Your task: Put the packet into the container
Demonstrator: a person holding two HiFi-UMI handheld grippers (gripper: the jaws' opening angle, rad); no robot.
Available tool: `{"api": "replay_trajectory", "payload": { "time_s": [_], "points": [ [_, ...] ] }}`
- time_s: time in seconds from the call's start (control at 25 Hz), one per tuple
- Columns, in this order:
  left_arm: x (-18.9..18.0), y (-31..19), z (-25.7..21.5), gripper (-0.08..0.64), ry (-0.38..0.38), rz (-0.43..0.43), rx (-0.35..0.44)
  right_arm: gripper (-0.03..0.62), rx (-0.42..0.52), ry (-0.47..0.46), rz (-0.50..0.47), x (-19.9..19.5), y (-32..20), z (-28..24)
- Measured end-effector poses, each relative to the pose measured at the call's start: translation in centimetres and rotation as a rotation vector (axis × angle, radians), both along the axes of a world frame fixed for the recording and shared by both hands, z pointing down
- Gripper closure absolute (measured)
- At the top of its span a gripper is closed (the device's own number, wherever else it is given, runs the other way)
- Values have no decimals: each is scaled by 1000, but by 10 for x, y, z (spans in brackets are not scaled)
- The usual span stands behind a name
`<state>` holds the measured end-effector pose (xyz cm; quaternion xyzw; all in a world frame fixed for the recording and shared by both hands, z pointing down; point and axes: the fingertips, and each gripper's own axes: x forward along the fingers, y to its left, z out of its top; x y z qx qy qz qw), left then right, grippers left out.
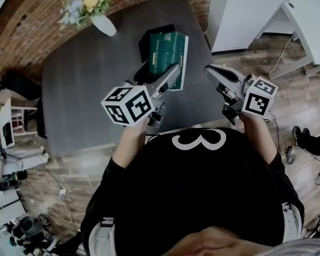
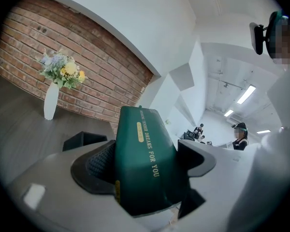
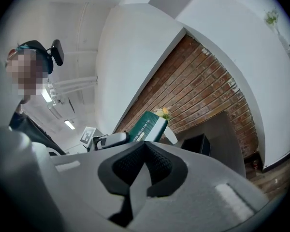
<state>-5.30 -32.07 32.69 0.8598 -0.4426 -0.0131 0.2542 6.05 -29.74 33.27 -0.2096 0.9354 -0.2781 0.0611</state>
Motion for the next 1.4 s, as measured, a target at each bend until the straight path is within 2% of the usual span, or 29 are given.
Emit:
{"api": "replay_trajectory", "payload": {
  "time_s": [0.36,0.72,0.88,1.08,1.4],
  "points": [
    [8,-60,-3,138,-31,-121,-4,591,-13,18,-46,24,-42,3],
    [1,-96,22,138,-107,-255,-5,591,-68,6,-73,25,-48,33],
    [1,-117,41,138,-128,-298,-36,591,-99,7,-62,34,-53,44],
    [-12,-140,69,138,-201,-396,-78,591,-127,12,-43,40,-60,52],
    [-13,-160,107,138,-286,-441,-148,591,-146,25,-28,49,-69,58]
  ]
}}
